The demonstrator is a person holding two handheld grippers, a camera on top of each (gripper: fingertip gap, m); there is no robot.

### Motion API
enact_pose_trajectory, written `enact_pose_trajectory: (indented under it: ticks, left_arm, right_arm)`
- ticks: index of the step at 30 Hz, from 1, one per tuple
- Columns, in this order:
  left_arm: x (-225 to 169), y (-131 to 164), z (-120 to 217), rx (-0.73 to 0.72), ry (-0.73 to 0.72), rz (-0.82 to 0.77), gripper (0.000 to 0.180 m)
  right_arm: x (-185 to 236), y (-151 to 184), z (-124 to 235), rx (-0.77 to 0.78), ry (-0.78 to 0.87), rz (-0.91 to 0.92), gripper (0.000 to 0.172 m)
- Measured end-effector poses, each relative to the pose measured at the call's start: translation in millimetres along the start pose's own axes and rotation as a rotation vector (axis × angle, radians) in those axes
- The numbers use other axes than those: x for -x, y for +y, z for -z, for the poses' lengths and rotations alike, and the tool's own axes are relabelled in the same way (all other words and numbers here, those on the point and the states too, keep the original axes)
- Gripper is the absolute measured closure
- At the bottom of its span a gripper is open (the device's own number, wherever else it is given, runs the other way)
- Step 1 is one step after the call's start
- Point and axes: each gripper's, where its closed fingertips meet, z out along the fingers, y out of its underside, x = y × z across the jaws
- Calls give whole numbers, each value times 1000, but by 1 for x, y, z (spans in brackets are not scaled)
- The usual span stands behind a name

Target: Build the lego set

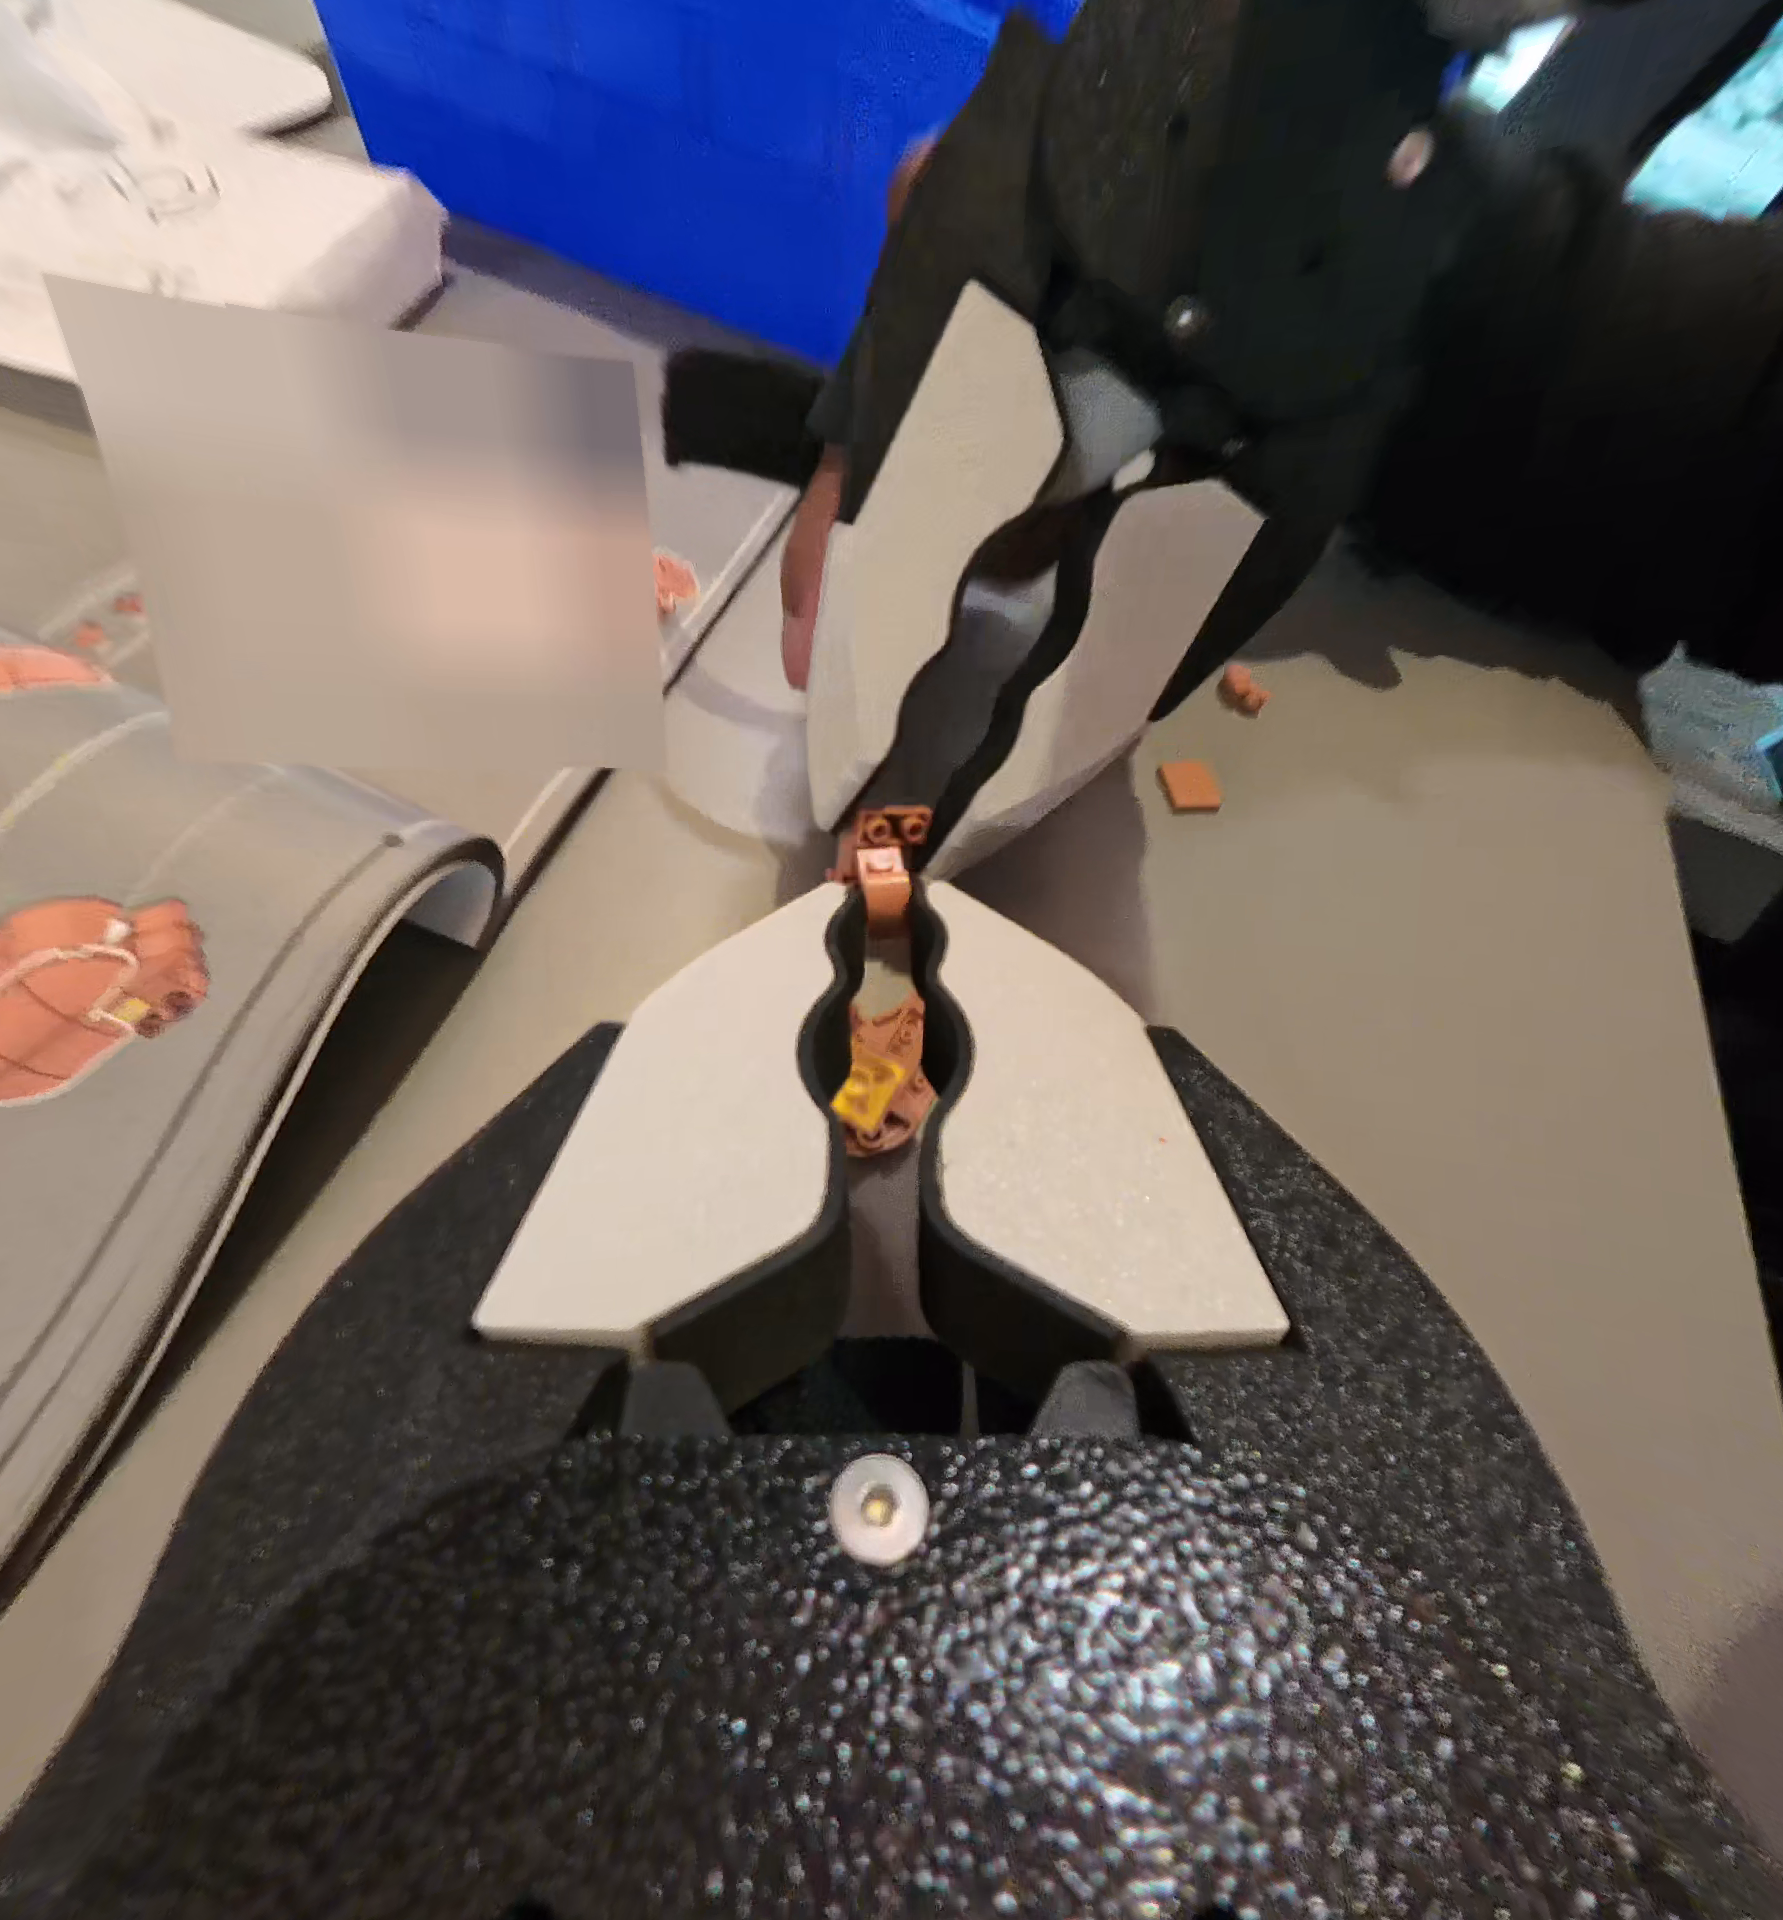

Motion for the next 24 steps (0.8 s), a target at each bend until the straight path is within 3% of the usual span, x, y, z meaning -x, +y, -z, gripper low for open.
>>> enact_pose_trajectory:
  ticks: [1, 5, 8, 13, 24]
  left_arm:
    - [-2, -7, 3, -38, 11, -8, 173]
    - [-16, -41, 22, -233, 82, -39, 173]
    - [-31, -58, 33, -328, 151, -46, 173]
    - [-50, -67, 38, -366, 225, -45, 173]
    - [-45, -50, 25, -258, 210, -42, 173]
  right_arm:
    - [-1, -5, 5, -83, 26, -89, 154]
    - [-2, -36, 44, -547, 91, -462, 154]
    - [2, -48, 66, -767, 89, -696, 154]
    - [11, -61, 68, -805, 121, -697, 154]
    - [19, -68, 58, -805, 88, -689, 154]
